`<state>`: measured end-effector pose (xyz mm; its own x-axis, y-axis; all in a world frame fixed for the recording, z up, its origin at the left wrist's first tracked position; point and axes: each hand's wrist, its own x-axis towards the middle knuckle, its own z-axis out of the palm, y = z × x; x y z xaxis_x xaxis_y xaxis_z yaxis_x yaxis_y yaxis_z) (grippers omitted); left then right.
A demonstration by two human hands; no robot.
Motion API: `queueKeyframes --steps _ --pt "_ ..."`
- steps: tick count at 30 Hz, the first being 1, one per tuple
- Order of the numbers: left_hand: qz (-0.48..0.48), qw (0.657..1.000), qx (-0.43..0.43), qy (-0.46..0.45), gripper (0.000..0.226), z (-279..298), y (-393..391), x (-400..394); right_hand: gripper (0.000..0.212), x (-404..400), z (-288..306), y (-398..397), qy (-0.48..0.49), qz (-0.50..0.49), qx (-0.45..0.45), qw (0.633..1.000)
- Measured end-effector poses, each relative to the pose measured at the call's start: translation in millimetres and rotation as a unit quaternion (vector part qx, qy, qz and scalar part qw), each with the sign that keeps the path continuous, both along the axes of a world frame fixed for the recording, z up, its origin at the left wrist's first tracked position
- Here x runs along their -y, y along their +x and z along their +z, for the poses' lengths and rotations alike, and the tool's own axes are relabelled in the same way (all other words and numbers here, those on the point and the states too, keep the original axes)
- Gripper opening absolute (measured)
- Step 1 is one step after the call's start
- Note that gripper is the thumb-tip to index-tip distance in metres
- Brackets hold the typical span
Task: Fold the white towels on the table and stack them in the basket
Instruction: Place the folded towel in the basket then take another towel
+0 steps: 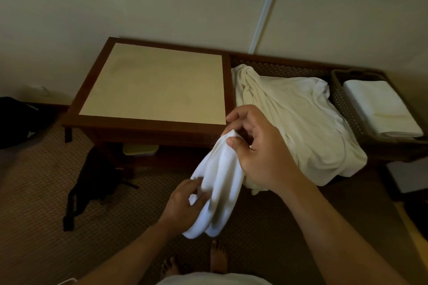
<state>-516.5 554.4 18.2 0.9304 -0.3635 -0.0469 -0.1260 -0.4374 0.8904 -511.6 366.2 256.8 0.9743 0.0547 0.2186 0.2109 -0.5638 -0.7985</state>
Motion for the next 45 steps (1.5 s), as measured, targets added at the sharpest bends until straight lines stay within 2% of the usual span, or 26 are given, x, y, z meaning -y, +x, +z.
queueKeyframes --steps 3,6,8,11,12,15,17,18,19,20,22,24,25,27,30,34,37,41,45 --pt "-0.023 0.999 -0.036 -0.014 0.025 12 8 -2 0.038 -2 0 -2 0.003 0.026 -0.017 1.000" --pt "-0.057 0.996 -0.062 -0.002 0.021 25 18 -11 0.038 -2 1 -2 0.001 0.048 -0.034 0.998" --pt "-0.086 0.987 -0.133 -0.012 0.020 32 27 -16 0.038 -2 2 -2 0.000 0.062 -0.050 0.997" --pt "-0.080 0.946 -0.294 -0.108 0.030 43 38 -21 0.037 -2 4 -2 -0.002 0.077 -0.067 0.995" --pt "-0.063 0.935 -0.325 -0.126 0.033 42 40 -24 0.037 -2 4 -2 -0.001 0.079 -0.070 0.994" --pt "-0.027 0.924 -0.364 -0.113 0.022 36 42 -30 0.038 -3 4 -2 -0.001 0.083 -0.075 0.994" --pt "-0.059 0.941 -0.325 -0.070 0.027 33 41 -32 0.037 -3 3 -2 -0.004 0.085 -0.081 0.993" --pt "-0.088 0.958 -0.274 -0.019 0.021 30 39 -33 0.037 -3 2 -2 -0.005 0.085 -0.084 0.993" --pt "-0.120 0.967 -0.225 0.010 0.005 28 36 -33 0.037 -3 1 -2 -0.005 0.083 -0.086 0.993" --pt "-0.130 0.977 -0.163 0.049 0.013 22 31 -34 0.037 -2 1 -2 -0.005 0.079 -0.087 0.993" --pt "-0.075 0.995 -0.022 0.065 0.015 13 21 -36 0.038 -1 -1 -3 -0.004 0.067 -0.081 0.994" --pt "-0.005 0.992 0.105 0.066 0.021 3 14 -39 0.039 0 -2 -3 0.001 0.051 -0.071 0.996" --pt "0.023 0.987 0.139 0.075 0.026 -2 11 -40 0.039 1 -3 -3 0.006 0.045 -0.066 0.997" --pt "0.026 0.984 0.149 0.092 0.029 -9 11 -39 0.037 0 -5 -4 0.019 0.038 -0.060 0.997" --pt "0.002 0.987 0.091 0.135 0.020 -18 7 -34 0.035 -3 -7 -5 0.046 0.028 -0.048 0.997" --pt "-0.020 0.987 0.018 0.159 0.026 -34 10 -44 0.037 1 -6 -4 0.098 -0.023 -0.022 0.995" --pt "0.009 0.991 0.032 0.132 0.025 -25 11 -54 0.035 12 -12 -3 0.112 -0.078 0.002 0.991" --pt "0.161 0.983 0.062 0.057 0.024 -7 8 -70 0.036 32 -33 3 0.155 -0.202 0.028 0.967" --pt "0.160 0.979 0.108 0.059 0.013 4 12 -76 0.033 49 -62 8 0.183 -0.283 0.022 0.941"
